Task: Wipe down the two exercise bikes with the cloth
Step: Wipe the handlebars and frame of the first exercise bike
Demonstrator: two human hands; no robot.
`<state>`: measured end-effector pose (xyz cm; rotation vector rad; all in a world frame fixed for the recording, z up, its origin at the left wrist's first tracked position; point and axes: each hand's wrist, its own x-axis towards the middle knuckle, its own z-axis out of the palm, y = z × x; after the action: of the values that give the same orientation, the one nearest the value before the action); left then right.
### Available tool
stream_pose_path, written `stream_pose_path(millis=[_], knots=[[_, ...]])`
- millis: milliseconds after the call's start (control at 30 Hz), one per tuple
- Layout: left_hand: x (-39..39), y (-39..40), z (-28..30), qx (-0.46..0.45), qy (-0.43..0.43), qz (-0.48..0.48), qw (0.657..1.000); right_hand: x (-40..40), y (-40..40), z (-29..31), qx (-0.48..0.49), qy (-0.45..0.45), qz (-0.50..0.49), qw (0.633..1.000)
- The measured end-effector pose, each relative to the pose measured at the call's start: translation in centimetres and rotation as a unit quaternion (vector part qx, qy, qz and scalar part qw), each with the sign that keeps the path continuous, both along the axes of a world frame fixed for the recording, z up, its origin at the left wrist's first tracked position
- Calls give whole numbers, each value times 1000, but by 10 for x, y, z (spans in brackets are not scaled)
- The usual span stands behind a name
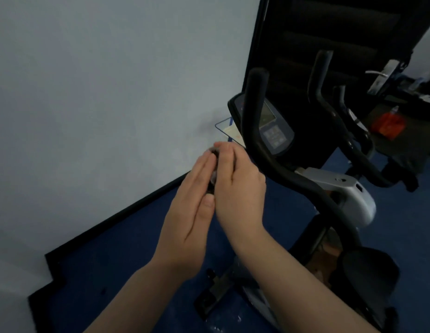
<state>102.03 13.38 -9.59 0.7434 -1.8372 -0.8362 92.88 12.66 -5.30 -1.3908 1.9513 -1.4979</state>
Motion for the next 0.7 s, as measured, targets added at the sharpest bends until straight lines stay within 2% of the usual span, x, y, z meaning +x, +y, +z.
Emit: stream_pose_path(millis=[167, 433, 533, 700], knots=[[3, 5, -5, -10, -9, -15, 1000, 1, 14, -13, 33, 115, -43, 992], [-6, 9, -11, -104, -115, -3, 988, -8, 44, -28, 60, 329, -91, 938], [-15, 14, -17, -113, -129, -15, 985, -20, 61, -37, 24, 375, -85, 923], [-29, 25, -26, -96, -128, -22, 987, -39, 88, -43, 75, 396, -28, 915]])
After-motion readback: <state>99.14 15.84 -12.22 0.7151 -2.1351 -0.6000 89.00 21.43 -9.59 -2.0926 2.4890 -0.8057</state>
